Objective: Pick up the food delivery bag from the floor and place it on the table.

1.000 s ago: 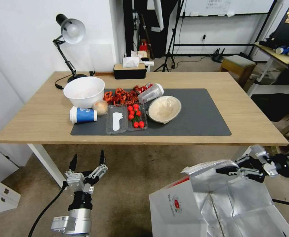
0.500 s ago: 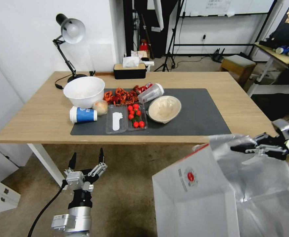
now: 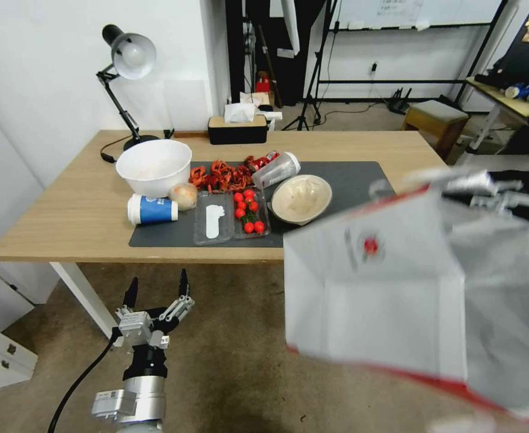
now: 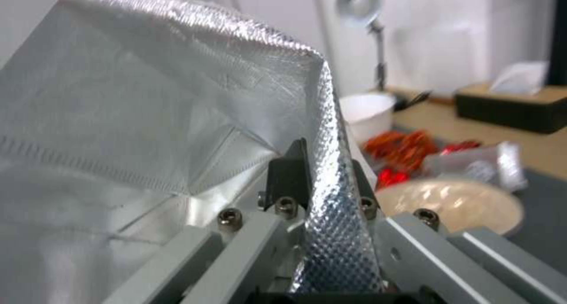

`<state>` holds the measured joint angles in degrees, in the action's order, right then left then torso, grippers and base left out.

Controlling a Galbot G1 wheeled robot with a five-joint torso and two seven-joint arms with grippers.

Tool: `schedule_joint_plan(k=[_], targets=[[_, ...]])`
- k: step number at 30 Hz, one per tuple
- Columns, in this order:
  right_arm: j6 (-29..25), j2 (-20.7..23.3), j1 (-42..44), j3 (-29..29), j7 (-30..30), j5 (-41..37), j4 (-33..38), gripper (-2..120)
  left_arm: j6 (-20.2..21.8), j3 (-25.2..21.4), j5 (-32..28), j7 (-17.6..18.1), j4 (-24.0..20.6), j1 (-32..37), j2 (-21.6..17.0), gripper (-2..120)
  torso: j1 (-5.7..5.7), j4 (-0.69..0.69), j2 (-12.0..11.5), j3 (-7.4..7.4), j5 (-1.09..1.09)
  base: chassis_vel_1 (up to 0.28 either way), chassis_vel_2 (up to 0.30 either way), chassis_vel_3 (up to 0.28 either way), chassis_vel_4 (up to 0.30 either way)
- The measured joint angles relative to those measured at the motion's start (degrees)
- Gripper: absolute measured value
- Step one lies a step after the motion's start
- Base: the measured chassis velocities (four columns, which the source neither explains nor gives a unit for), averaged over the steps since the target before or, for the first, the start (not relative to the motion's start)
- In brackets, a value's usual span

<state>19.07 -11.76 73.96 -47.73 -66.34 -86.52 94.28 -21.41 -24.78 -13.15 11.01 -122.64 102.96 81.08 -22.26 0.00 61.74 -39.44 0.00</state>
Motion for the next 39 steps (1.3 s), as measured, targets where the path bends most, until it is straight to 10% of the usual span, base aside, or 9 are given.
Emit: schedule_joint_plan(k=[26, 39], targets=[[-12.60, -4.84, -8.71, 0.03, 80.55, -32.43, 18.96, 0, -0.73, -0.16, -0.22, 0.37, 1.87, -0.28, -0.84, 100, 0.01, 0.00, -0.04, 0.02, -0.01, 0.000, 0.000, 0.000, 0.000], [-13.25, -11.16, -15.46, 7.00, 93.39, -30.91, 16.83, 0, -1.31, -0.58, -0.27, 0.44, 2.21, 0.07, -1.47, 100, 0.02, 0.00, -0.05, 0.02, 0.01, 0.000, 0.000, 0.000, 0.000]])
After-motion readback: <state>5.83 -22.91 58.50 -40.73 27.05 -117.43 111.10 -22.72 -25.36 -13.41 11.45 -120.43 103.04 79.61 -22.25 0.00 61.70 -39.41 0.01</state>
